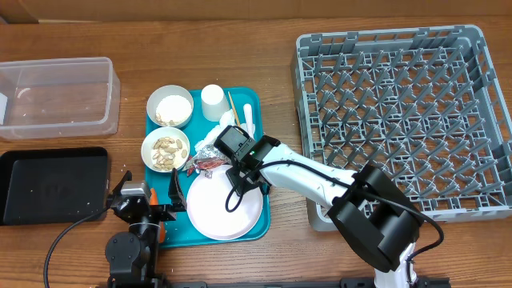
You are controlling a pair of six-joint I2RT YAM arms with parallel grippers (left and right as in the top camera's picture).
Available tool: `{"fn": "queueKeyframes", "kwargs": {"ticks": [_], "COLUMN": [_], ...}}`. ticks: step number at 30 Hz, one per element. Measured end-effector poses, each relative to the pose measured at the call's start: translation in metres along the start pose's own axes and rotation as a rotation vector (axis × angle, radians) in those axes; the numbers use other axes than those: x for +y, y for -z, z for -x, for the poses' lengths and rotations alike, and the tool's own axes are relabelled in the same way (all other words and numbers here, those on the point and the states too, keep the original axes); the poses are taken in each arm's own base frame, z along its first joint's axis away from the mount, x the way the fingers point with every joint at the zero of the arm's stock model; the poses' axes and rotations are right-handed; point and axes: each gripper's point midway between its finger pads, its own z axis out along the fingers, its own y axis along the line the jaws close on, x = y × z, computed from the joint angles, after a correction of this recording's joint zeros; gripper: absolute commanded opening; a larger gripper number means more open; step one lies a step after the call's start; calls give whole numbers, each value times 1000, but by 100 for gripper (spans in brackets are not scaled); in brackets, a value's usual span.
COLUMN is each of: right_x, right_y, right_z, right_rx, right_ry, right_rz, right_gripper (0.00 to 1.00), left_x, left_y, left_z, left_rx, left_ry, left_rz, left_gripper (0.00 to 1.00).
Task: Sort waste into correct bins and load items into the dishwasher rack
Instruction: 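Grasp the edge of the white plate with the right gripper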
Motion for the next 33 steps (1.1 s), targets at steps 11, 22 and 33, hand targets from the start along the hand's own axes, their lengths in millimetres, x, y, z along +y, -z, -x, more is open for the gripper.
{"fn": "queueKeyframes", "kwargs": {"ticks": [11,22,33], "right_x": [1,4,3], "right_y": [0,5,31], "right_z": [0,0,-3], "right_rx": [0,15,84], "right_ry": [0,1,8], "right_rz": [5,16,-3], "right_gripper": [28,4,4], "left_x": [0,0,0], "left_y": [0,0,0], "left_z": [0,0,0], "left_rx": [0,0,0], "left_ry": [0,0,0], "left_rz": [0,0,0], "left_gripper": [99,100,100]}}
